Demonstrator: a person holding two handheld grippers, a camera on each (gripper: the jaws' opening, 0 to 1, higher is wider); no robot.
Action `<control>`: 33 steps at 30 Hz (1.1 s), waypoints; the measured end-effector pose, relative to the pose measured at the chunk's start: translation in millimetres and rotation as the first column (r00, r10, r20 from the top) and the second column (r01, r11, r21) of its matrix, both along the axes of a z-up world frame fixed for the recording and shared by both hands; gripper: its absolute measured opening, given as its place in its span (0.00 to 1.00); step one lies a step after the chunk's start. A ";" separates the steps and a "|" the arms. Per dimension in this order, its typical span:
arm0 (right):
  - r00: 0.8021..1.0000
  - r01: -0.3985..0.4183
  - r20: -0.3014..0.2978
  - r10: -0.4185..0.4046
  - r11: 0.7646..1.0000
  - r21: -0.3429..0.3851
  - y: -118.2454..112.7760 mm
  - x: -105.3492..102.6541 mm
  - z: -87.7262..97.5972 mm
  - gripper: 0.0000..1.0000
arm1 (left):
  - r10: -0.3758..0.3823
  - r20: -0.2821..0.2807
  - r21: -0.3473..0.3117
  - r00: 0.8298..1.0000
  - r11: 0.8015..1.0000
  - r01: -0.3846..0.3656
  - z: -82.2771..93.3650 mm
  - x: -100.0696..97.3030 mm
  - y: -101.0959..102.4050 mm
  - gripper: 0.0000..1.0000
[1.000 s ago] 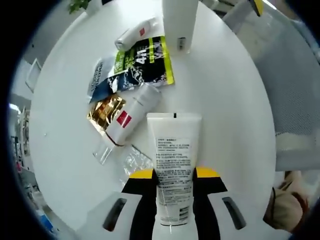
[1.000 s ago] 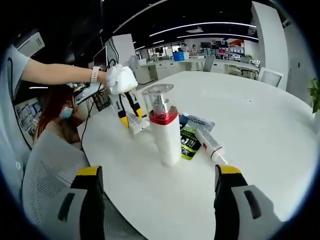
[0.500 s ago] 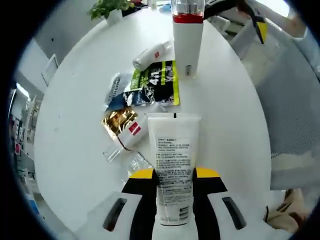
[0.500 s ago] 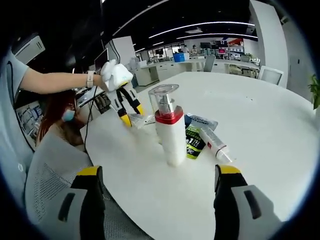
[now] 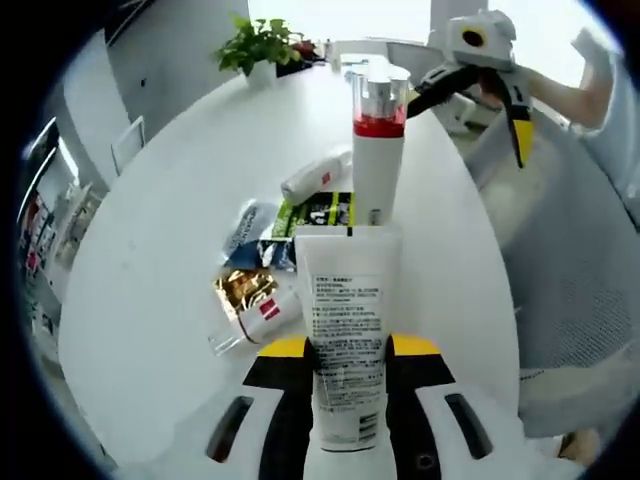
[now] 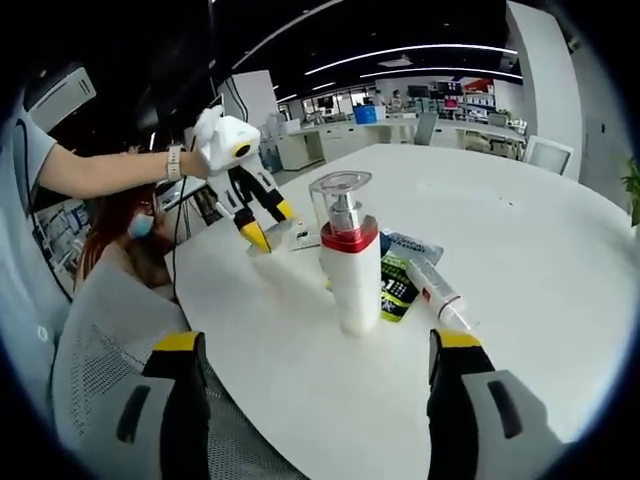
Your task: Arrange the skincare products in the storage area until every visible bottle or jar stands upright without overlapping.
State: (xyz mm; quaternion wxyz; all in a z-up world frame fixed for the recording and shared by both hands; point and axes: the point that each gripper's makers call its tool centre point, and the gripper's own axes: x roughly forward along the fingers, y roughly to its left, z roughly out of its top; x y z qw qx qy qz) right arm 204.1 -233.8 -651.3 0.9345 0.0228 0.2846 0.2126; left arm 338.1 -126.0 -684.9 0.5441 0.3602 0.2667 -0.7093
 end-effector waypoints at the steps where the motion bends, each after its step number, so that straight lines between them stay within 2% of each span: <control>1: 1.000 -0.001 0.000 0.001 1.000 0.000 0.3 -0.1 0.2 0.91 | 0.014 -0.026 -0.029 1.000 0.999 -0.015 2.7 -2.7 -3.2 0.22; 6: 1.000 -0.003 0.001 0.003 1.000 0.010 2.6 -1.5 1.3 0.90 | 0.046 -0.080 -0.111 0.996 0.992 -0.055 12.3 -8.5 -10.0 0.22; 9: 1.000 -0.004 -0.001 0.004 1.000 0.011 3.8 -2.7 1.0 0.90 | 0.079 -0.108 -0.172 0.991 0.980 -0.097 18.4 -9.5 -14.8 0.22; 14: 1.000 -0.011 -0.001 0.011 1.000 0.018 7.4 -3.6 0.9 0.88 | 0.127 -0.200 -0.274 0.971 0.945 -0.180 28.9 -17.7 -22.2 0.23; 21: 1.000 -0.030 0.011 0.030 0.999 0.035 14.5 -5.1 6.8 0.81 | 0.148 -0.257 -0.358 0.955 0.903 -0.236 33.2 -29.2 -22.5 0.23; 25: 0.998 -0.055 0.017 0.054 0.996 0.067 22.4 -7.9 10.3 0.70 | 0.155 -0.264 -0.407 0.952 0.877 -0.255 35.4 -34.6 -21.7 0.23; 26: 0.998 -0.059 0.018 0.058 0.996 0.070 23.7 -8.5 10.6 0.68 | 0.155 -0.280 -0.420 0.947 0.868 -0.266 36.4 -37.3 -21.3 0.23; 33: 0.996 -0.083 0.038 0.080 0.993 0.085 37.3 -10.7 16.2 0.53 | 0.148 -0.287 -0.447 0.946 0.853 -0.269 39.1 -50.8 -19.5 0.23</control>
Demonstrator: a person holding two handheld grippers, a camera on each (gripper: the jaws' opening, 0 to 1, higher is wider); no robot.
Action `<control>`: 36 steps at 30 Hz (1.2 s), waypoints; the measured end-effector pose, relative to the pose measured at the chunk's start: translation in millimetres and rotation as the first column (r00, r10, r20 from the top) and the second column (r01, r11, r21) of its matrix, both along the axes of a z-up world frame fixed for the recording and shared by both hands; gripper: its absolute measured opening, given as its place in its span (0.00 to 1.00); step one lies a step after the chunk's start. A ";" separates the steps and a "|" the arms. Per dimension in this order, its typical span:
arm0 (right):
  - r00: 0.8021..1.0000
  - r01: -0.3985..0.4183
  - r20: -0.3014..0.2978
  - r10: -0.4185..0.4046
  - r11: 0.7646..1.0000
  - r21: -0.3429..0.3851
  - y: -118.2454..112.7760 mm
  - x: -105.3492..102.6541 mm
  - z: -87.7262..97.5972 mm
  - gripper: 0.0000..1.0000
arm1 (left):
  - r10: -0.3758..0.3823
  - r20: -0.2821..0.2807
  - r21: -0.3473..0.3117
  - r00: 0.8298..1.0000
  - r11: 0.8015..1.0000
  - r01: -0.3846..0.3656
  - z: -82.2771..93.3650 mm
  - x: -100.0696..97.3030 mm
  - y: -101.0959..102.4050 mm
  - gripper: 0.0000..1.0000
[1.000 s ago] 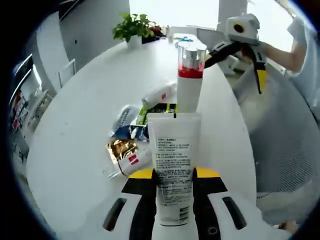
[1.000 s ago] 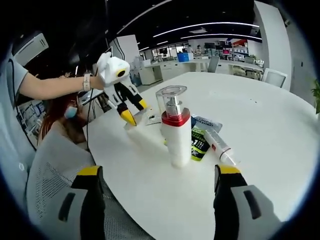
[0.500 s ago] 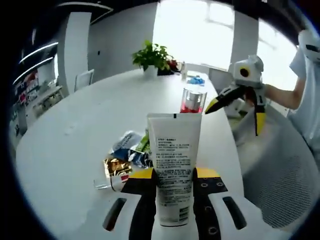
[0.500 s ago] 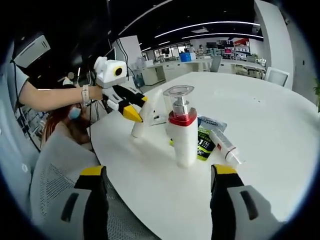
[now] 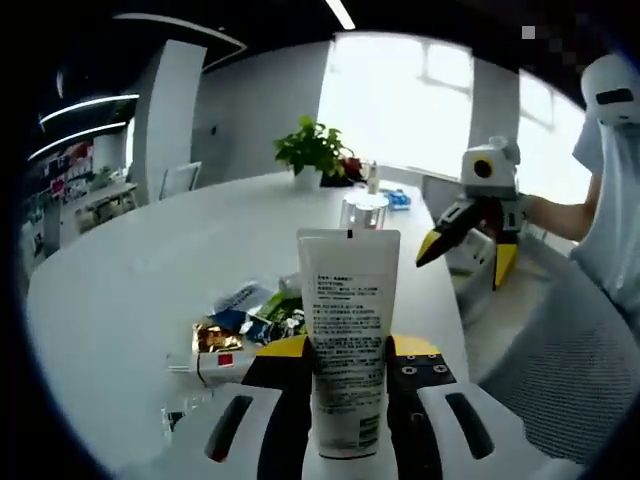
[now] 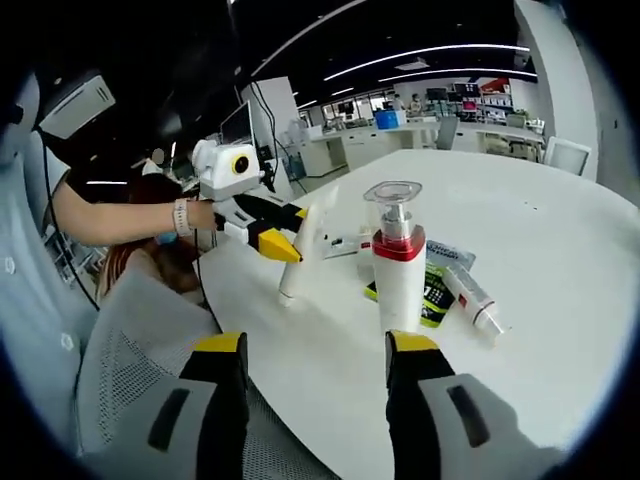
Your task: Arrange the skincare products in the storage area until every visible bottle or jar stands upright without overlapping.
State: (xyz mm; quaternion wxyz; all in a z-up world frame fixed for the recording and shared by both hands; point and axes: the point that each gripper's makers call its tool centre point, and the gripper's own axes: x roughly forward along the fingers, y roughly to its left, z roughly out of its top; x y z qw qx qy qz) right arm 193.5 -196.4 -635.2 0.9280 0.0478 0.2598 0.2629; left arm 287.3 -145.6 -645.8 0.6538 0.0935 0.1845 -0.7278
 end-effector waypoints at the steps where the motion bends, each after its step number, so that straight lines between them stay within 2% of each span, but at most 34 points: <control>1: 1.000 0.000 0.004 0.000 1.000 0.006 1.9 0.1 1.6 0.50 | 0.000 -0.006 -0.006 1.000 1.000 0.000 0.0 -2.0 -0.2 0.23; 5: 0.999 0.010 0.048 -0.012 0.999 0.046 9.5 5.2 13.7 0.41 | -0.006 -0.018 -0.027 1.000 1.000 0.006 1.2 -10.5 -0.2 0.23; 11: 0.991 0.068 0.105 -0.080 0.991 0.117 12.8 20.7 33.4 0.31 | -0.009 -0.006 -0.038 1.000 0.999 0.009 2.7 -20.0 -2.3 0.24; 16: 0.992 0.080 0.086 -0.094 0.984 0.158 20.5 30.9 34.5 0.27 | -0.012 -0.015 -0.058 1.000 0.998 0.011 3.8 -28.3 -5.2 0.24; 20: 0.990 0.078 0.100 -0.099 0.979 0.191 30.1 37.3 39.8 0.25 | -0.022 -0.004 -0.059 1.000 0.998 0.022 4.8 -33.4 -7.1 0.24; 24: 0.988 0.092 0.106 -0.114 0.976 0.198 32.8 43.4 41.1 0.22 | -0.018 0.002 -0.065 1.000 0.998 0.018 5.3 -35.2 -8.2 0.24; 30: 0.981 0.122 0.124 -0.151 0.968 0.218 27.1 50.8 46.2 0.08 | -0.012 0.008 -0.078 1.000 0.997 0.013 6.6 -40.3 -10.5 0.24; 36: 0.979 0.128 0.135 -0.154 0.974 0.186 27.2 52.5 50.2 0.07 | 0.000 0.011 -0.082 1.000 0.997 0.001 8.7 -39.3 -14.0 0.24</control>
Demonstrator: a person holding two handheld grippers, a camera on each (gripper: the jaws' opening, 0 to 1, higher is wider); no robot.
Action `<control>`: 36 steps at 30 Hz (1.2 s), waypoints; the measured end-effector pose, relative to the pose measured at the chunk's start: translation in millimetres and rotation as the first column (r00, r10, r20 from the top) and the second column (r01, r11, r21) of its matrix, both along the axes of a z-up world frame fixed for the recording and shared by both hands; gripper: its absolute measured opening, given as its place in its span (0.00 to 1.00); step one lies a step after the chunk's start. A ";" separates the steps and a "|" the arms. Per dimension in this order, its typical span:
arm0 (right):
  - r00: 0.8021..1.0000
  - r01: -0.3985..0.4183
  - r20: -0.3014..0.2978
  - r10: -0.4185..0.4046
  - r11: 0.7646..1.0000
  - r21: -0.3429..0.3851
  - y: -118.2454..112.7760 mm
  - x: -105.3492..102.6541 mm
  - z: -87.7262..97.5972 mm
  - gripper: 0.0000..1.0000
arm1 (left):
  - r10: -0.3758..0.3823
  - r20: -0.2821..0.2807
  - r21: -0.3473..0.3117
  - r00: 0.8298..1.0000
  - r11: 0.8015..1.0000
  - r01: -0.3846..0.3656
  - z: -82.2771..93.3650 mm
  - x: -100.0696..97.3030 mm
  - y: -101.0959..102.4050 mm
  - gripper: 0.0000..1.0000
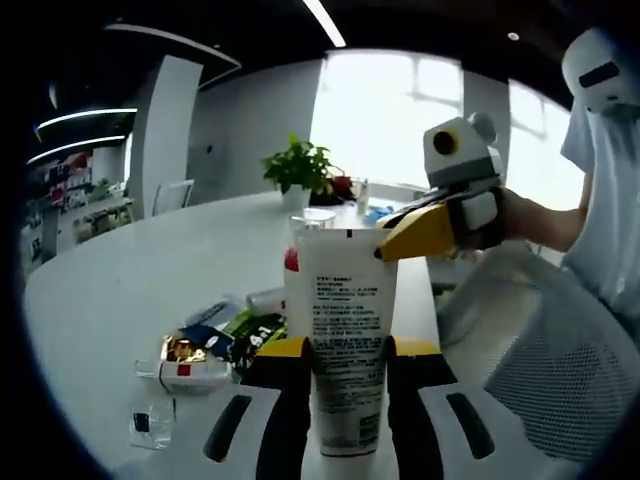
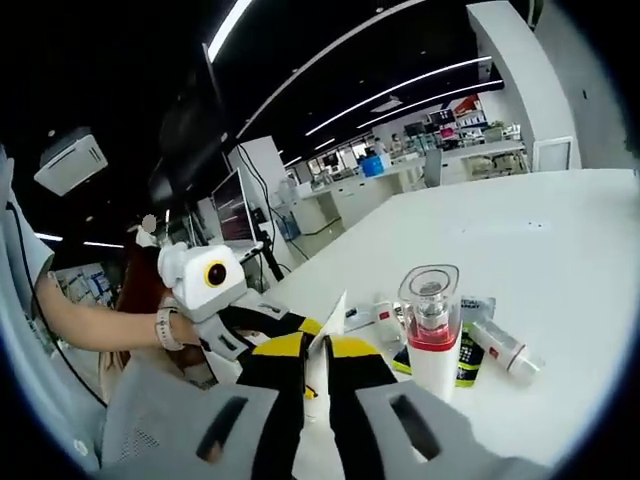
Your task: Arrange the skincare products in the storage area until every visible bottle or jar stands upright without overlapping.
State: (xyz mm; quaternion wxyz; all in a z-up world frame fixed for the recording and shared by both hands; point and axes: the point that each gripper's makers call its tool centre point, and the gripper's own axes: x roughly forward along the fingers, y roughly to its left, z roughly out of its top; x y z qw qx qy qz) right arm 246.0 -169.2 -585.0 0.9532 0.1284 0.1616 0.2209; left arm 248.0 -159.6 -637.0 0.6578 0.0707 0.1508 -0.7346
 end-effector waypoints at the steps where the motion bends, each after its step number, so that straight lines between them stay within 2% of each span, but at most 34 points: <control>1: 1.000 -0.002 0.008 0.002 1.000 -0.015 0.5 0.1 1.9 0.07 | 0.002 0.004 -0.001 1.000 1.000 -0.002 1.2 0.1 -0.9 0.24; 10: 0.999 -0.017 0.042 0.020 0.996 -0.083 5.2 1.2 12.0 0.05 | 0.016 0.006 -0.016 1.000 1.000 -0.016 8.0 1.5 -4.9 0.24; 23: 0.996 -0.056 0.062 0.064 0.991 -0.124 16.2 -1.6 15.3 0.05 | 0.030 0.009 -0.021 0.999 0.999 -0.030 9.8 -0.7 -2.8 0.24; 30: 0.995 -0.070 0.064 0.079 0.989 -0.132 19.5 -9.0 14.3 0.05 | 0.024 0.029 -0.021 0.999 1.000 -0.024 8.8 -5.9 -0.6 0.25; 36: 0.995 -0.069 0.067 0.080 0.987 -0.143 18.1 -15.2 13.2 0.06 | 0.024 0.077 -0.024 0.997 0.999 -0.022 7.9 -11.3 -0.8 0.26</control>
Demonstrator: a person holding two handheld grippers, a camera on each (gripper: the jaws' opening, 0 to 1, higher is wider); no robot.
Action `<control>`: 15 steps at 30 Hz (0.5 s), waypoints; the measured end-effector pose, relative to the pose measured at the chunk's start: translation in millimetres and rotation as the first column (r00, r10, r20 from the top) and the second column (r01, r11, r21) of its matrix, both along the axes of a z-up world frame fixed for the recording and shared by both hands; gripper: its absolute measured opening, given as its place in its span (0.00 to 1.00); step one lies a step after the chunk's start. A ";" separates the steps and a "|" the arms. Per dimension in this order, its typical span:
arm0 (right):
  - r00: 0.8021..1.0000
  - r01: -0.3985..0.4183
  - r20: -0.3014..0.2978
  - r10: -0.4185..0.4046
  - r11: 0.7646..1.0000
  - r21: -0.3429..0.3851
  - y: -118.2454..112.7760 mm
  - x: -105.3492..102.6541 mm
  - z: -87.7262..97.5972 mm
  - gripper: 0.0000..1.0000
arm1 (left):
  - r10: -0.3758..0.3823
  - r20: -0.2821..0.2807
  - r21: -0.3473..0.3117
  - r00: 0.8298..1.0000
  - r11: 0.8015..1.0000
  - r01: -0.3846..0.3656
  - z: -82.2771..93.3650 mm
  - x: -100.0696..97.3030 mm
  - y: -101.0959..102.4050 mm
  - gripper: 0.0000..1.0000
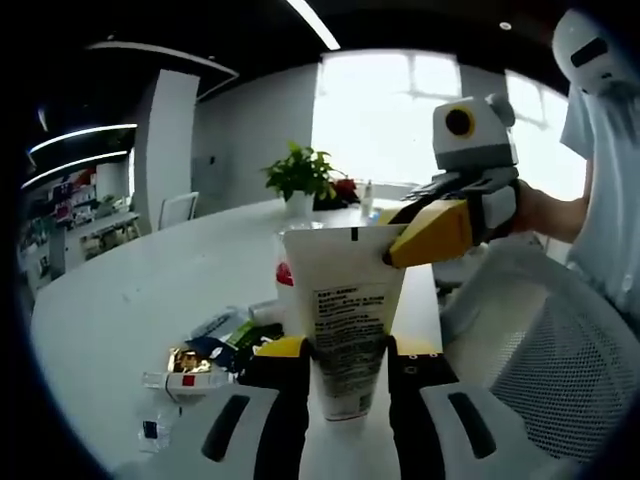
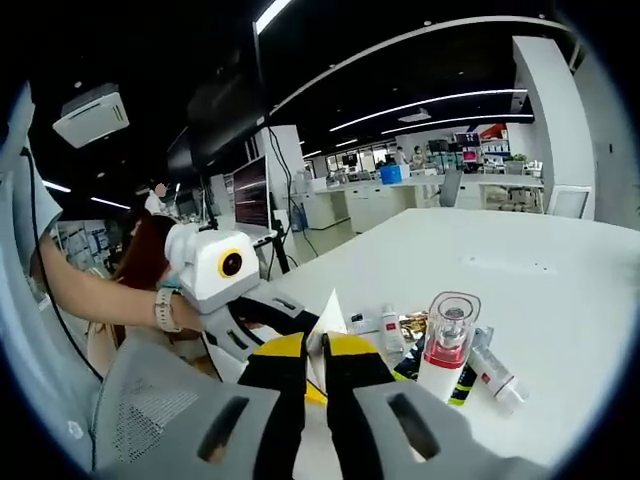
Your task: Arrange the skincare products in the storage area until every visible bottle or jar stands upright without overlapping.
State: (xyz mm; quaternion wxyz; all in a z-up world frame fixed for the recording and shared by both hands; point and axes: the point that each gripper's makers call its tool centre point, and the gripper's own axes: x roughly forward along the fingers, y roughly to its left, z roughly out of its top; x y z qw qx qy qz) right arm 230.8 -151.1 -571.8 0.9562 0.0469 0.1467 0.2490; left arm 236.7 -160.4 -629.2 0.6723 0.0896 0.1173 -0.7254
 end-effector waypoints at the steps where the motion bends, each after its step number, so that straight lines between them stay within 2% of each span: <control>1: 1.000 -0.001 0.002 0.001 1.000 -0.001 0.4 -0.2 0.0 0.06 | 0.001 0.000 -0.002 1.000 1.000 -0.001 -0.3 -0.4 0.7 0.26; 9: 1.000 -0.005 0.012 0.005 1.000 -0.025 0.5 0.9 0.2 0.07 | 0.026 0.022 -0.018 0.999 0.999 -0.026 0.4 0.6 1.9 0.28; 11: 1.000 -0.010 0.004 0.010 0.999 -0.036 -0.2 1.0 -1.6 0.08 | 0.023 0.097 -0.004 0.995 1.000 -0.023 -0.8 2.4 1.4 0.28; 15: 1.000 -0.003 0.005 0.004 0.999 -0.050 -2.8 2.0 -3.6 0.15 | 0.031 0.095 0.002 0.995 1.000 -0.031 -1.4 1.7 1.0 0.29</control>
